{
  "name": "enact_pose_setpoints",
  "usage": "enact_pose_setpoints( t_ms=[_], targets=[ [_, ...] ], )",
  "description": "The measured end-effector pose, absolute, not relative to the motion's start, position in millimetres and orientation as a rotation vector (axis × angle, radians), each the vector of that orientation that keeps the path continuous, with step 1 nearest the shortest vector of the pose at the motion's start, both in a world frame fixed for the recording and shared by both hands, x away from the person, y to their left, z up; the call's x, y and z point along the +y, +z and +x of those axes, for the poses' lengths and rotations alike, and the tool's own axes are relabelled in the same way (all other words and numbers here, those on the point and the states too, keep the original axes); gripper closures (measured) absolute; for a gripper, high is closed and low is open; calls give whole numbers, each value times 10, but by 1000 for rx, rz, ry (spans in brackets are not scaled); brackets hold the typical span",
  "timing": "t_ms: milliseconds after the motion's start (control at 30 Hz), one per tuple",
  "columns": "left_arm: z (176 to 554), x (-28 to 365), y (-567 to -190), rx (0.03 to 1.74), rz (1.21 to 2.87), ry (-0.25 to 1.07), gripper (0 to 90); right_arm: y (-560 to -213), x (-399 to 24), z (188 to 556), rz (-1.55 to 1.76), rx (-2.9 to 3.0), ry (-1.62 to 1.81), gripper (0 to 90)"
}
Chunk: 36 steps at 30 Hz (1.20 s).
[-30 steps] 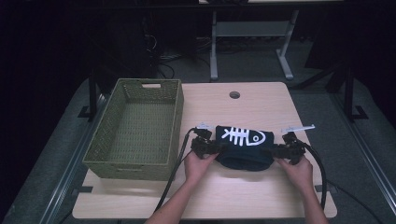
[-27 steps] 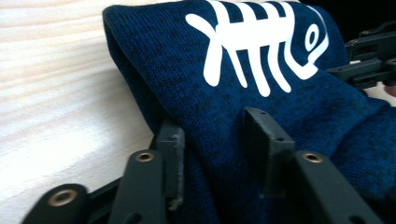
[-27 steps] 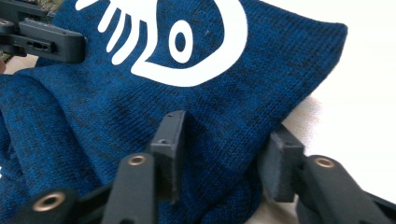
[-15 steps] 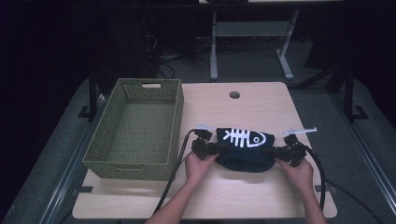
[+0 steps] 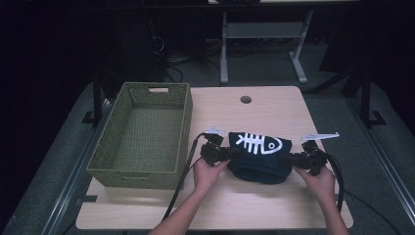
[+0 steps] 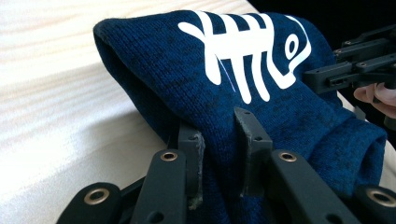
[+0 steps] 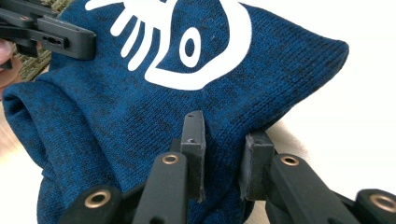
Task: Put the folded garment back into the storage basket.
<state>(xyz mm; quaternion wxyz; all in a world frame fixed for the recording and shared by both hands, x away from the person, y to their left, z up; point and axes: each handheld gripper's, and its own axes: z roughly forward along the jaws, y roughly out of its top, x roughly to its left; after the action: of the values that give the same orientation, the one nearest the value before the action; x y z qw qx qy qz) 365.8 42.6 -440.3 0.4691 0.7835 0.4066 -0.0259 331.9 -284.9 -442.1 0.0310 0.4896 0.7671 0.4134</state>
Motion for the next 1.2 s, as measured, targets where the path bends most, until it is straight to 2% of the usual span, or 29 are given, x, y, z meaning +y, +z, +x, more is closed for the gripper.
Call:
enact_pose_setpoints(
  t_ms=[1200],
  targets=[
    [3427, 503, -3808, 885, 1928, -5, 741, -3870, -2849, 3063, 1445, 2293, 1384, 747]
  ],
)
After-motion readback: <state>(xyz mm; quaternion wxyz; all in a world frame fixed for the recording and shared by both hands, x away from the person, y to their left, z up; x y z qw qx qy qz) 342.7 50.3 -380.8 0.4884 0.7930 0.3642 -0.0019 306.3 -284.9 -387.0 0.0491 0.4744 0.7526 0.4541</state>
